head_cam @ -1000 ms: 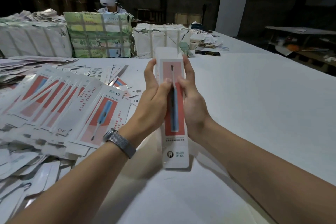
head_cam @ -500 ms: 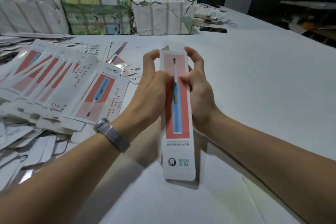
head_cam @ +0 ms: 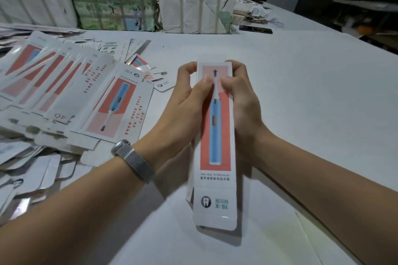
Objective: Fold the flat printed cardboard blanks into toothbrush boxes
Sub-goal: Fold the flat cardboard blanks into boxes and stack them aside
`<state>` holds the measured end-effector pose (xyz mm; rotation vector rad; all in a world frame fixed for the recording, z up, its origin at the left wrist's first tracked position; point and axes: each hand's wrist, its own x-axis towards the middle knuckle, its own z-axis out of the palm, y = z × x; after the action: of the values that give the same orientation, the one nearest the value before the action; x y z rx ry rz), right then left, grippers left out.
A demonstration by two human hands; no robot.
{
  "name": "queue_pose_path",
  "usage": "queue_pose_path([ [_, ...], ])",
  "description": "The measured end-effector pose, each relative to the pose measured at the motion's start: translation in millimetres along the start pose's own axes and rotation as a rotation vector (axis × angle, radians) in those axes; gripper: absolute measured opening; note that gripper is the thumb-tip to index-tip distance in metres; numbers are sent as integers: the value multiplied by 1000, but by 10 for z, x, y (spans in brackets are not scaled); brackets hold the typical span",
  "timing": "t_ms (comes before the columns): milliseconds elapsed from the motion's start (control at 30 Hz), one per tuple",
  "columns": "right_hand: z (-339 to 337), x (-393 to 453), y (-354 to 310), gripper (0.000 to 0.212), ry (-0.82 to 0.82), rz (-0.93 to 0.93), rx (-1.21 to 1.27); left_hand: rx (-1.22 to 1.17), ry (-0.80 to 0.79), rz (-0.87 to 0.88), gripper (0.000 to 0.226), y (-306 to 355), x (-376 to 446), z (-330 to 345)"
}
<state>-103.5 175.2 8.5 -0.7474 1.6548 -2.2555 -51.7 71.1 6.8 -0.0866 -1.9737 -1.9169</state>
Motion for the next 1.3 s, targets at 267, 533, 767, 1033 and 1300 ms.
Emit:
queue_pose_path([
  [267, -72, 138, -95, 42, 92, -66, -58, -53, -80, -79, 38, -41, 53, -55],
  [533, -53, 205, -135, 22, 110, -48, -77, 2, -90, -56, 24, -44, 41, -55],
  [767, -122, 311, -199, 18, 15, 15, -19, 98, -142, -1, 27, 22, 42, -92],
  [1033, -158, 335, -251, 25, 98, -29, -148, 123, -203, 18, 37, 39, 36, -103],
  [1300, -216, 345, -326, 28, 15, -54, -269, 105, -147, 54, 28, 64, 42, -77],
])
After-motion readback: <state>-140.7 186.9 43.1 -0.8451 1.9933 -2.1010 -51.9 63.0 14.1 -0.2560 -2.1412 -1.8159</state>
